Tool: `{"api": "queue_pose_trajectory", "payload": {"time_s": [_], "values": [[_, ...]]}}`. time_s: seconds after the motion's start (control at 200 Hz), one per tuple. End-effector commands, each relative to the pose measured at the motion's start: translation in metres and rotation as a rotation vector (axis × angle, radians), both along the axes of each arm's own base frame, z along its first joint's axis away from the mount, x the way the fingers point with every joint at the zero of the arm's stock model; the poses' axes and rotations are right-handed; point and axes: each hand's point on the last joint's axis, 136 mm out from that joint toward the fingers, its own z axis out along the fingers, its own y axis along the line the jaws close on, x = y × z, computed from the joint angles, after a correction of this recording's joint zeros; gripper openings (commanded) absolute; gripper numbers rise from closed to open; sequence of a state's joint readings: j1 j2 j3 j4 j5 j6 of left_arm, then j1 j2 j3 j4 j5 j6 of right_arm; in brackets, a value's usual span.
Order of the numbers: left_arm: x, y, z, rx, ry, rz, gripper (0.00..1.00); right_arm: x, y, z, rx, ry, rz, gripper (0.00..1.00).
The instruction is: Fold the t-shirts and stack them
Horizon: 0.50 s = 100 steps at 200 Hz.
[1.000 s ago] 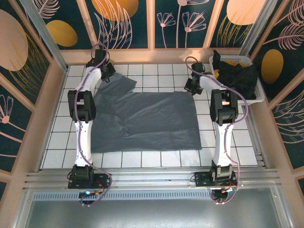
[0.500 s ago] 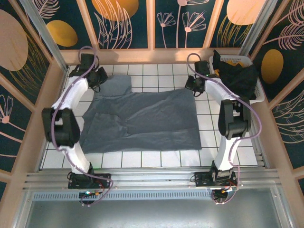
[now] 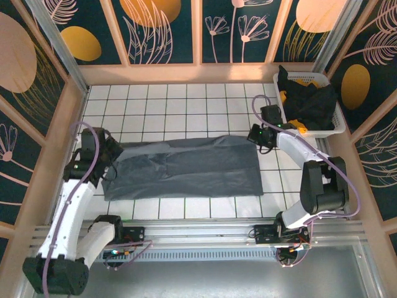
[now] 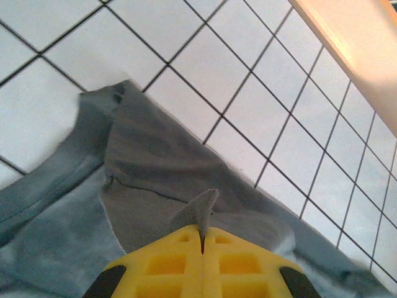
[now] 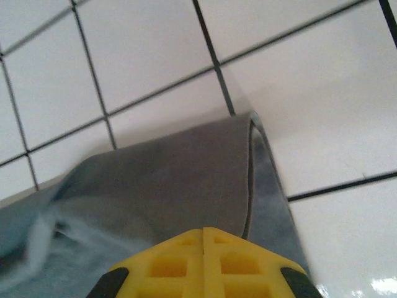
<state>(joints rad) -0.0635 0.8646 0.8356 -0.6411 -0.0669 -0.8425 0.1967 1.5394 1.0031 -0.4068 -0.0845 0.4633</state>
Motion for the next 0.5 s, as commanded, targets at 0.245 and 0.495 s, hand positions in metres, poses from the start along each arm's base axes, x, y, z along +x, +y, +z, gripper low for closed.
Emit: {"api": "queue_pose_trajectory", "payload": {"time_s": [0.245,0.495], "values": [[-0.039,0.031,-0.001,0.046,0.045,0.19,0.0,-0.021,-0.016,-0.002,-0.007,0.047,-0.046,0.0],[-0.067,0.042,-0.019,0.065,0.131,0.269,0.0,-0.049,-0.018,-0.008,0.003,0.107,-0.063,0.0]]}}
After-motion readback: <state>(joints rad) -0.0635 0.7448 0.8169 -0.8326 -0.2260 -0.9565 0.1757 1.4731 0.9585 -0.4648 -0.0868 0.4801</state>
